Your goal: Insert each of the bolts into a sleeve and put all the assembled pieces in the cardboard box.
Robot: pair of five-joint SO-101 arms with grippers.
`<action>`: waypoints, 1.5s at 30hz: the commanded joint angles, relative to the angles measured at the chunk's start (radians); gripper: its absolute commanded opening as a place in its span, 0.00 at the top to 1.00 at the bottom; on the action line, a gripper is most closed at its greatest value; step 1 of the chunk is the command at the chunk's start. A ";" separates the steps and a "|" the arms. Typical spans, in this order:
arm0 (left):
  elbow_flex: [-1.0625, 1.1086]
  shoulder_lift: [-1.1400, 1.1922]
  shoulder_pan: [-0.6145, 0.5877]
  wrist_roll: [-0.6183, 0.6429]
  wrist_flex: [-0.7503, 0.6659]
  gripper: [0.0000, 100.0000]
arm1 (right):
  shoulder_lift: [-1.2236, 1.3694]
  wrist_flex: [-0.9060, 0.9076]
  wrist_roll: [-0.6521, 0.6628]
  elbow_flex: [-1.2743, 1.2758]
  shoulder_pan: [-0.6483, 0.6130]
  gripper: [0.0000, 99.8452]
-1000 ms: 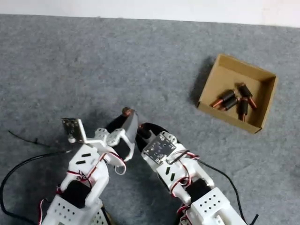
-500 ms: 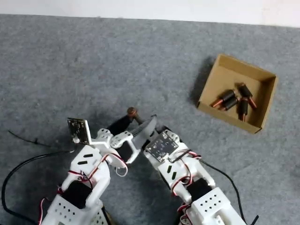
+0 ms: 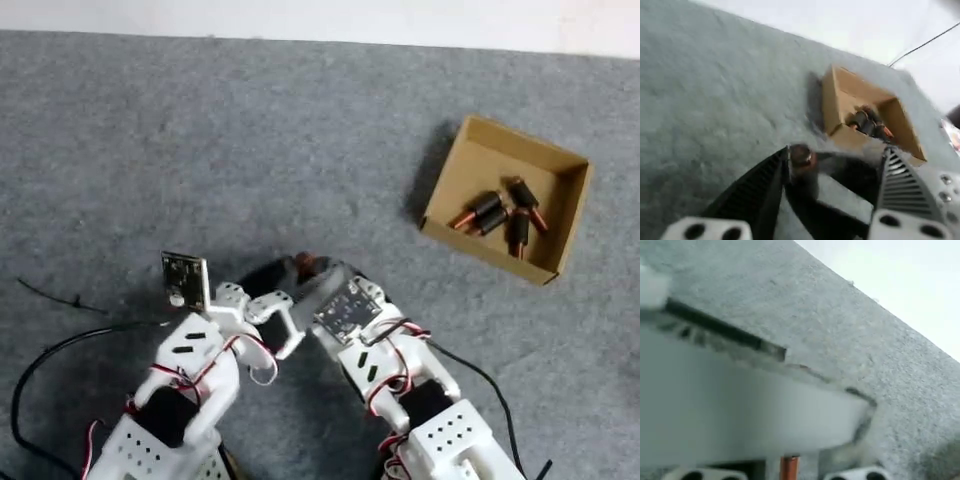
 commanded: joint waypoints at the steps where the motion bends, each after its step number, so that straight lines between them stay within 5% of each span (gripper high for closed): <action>1: 0.021 -0.007 -0.059 0.017 -0.040 0.73 | -0.013 -0.005 0.011 0.102 0.042 0.99; 11: 0.016 -0.008 -0.460 0.350 -0.203 0.73 | -0.015 -0.005 0.005 0.097 0.223 0.99; 14: 0.016 -0.008 -0.452 0.347 -0.201 0.73 | -0.015 -0.005 -0.015 0.091 0.323 0.99; 20: 0.019 -0.007 -0.449 0.347 -0.201 0.73 | -0.004 0.002 -0.379 -0.084 0.611 0.99; 26: 0.019 -0.005 -0.449 0.347 -0.198 0.73 | 0.159 0.094 -0.308 -0.387 0.650 0.99; 38: 0.019 -0.004 -0.447 0.345 -0.196 0.73 | 1.119 0.111 -0.311 -1.113 0.688 0.99; 45: 0.019 -0.004 -0.447 0.279 -0.195 0.73 | 1.394 0.326 -0.311 -1.400 0.722 0.99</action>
